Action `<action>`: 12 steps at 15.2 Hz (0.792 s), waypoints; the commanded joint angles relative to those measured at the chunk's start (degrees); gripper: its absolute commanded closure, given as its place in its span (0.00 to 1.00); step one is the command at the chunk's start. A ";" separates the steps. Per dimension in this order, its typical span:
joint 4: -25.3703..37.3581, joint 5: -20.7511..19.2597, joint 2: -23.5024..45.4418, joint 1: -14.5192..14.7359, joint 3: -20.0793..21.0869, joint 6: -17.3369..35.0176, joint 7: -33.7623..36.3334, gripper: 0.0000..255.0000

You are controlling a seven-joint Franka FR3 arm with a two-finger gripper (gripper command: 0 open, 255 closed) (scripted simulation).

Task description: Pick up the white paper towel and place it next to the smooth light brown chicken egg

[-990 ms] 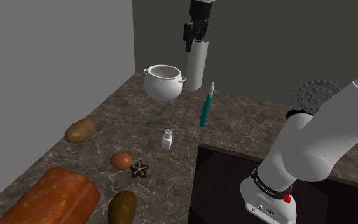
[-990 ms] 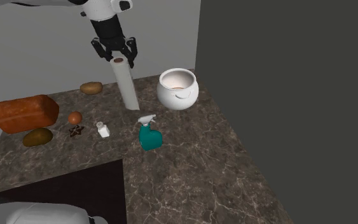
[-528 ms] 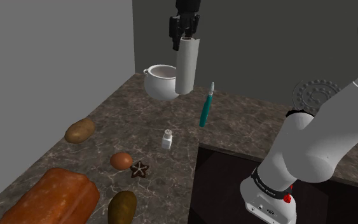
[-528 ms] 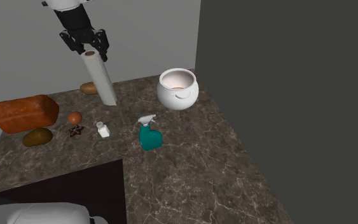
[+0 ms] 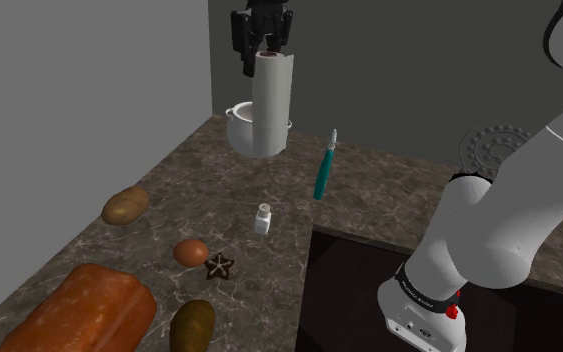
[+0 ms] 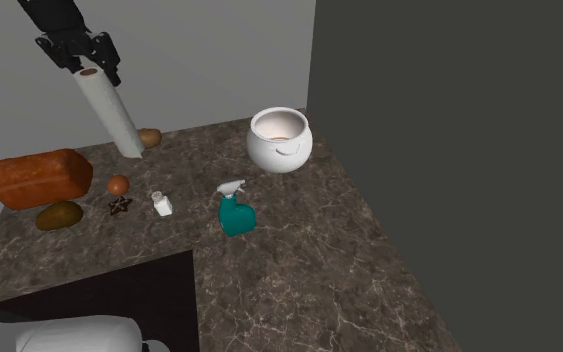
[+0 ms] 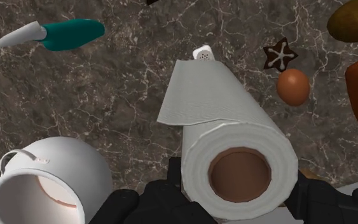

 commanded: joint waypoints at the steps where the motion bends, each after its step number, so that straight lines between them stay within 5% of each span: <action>1: 2.54 0.16 1.27 1.03 1.69 -1.44 2.73 1.00; 3: 5.73 0.19 3.17 2.22 3.62 -2.93 5.78 1.00; 12: -4.24 0.45 0.60 2.24 3.45 4.49 6.00 1.00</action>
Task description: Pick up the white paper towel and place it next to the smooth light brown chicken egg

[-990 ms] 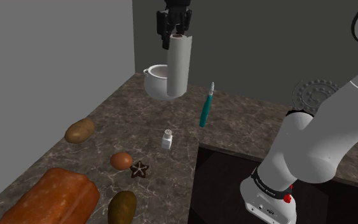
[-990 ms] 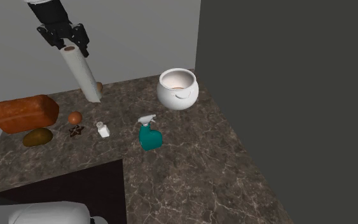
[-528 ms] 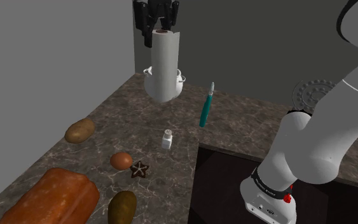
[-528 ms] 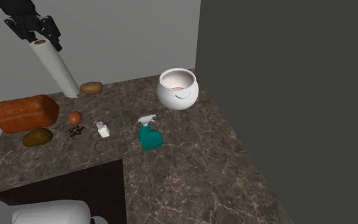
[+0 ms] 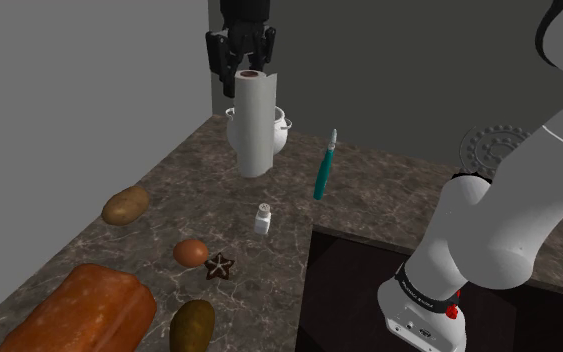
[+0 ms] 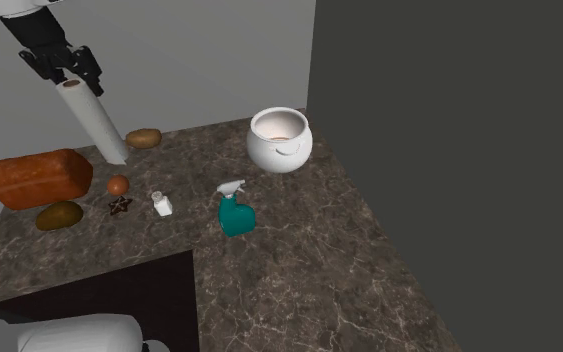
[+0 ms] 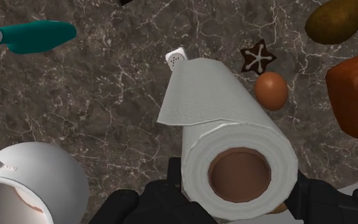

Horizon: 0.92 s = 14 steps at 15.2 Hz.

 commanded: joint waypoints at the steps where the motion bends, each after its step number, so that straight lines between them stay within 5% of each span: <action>1: -2.51 0.06 -0.67 -0.02 -0.08 1.88 -0.02 1.00; 14: -14.14 0.14 -2.17 0.04 -0.12 12.01 0.46 1.00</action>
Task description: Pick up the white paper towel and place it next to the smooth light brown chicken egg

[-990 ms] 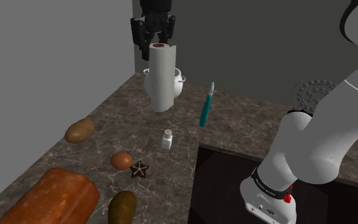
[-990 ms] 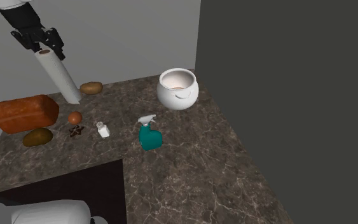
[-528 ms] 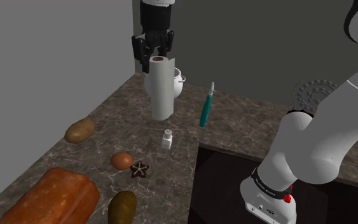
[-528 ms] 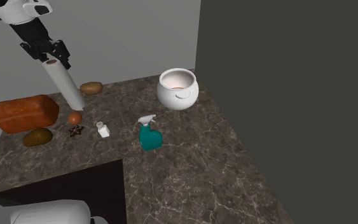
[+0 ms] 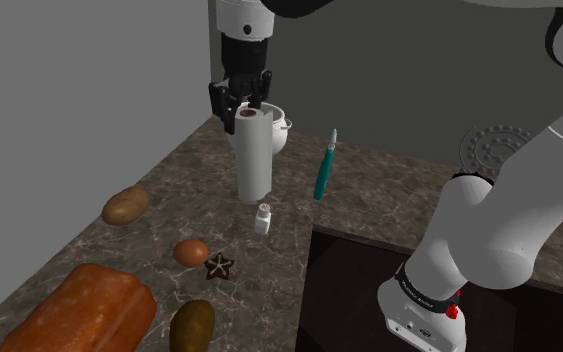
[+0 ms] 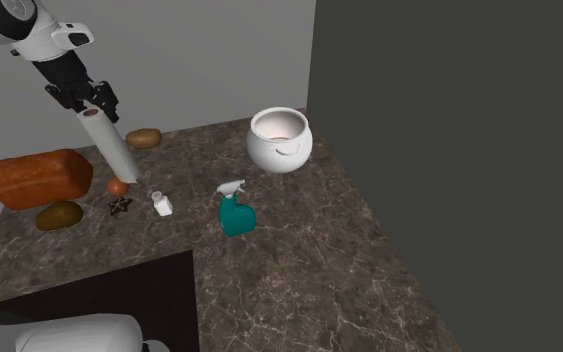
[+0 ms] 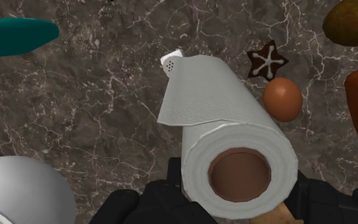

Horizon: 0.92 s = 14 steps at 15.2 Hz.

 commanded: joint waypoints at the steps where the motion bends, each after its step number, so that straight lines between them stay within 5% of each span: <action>1: -1.84 -0.02 -0.05 -0.02 -0.04 1.82 0.04 1.00; 14: -11.04 -0.25 0.77 0.00 0.05 11.81 0.72 1.00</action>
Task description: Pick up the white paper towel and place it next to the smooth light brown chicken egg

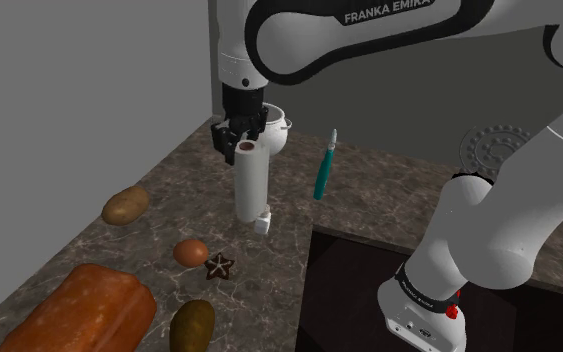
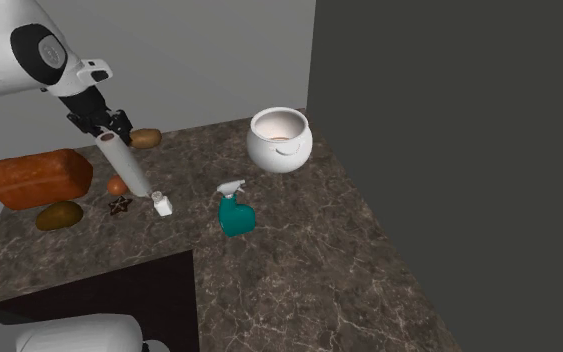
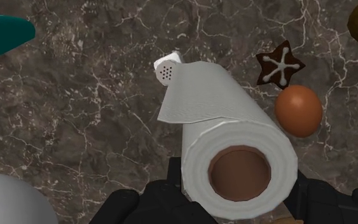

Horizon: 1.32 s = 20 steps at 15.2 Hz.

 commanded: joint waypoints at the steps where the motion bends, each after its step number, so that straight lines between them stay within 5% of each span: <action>1: -1.24 -0.08 0.44 -0.02 0.00 1.70 0.10 1.00; 15: -8.68 -0.83 3.85 -0.12 0.19 12.50 1.16 1.00; 20: -8.68 -0.83 3.85 -0.12 0.19 12.50 1.16 1.00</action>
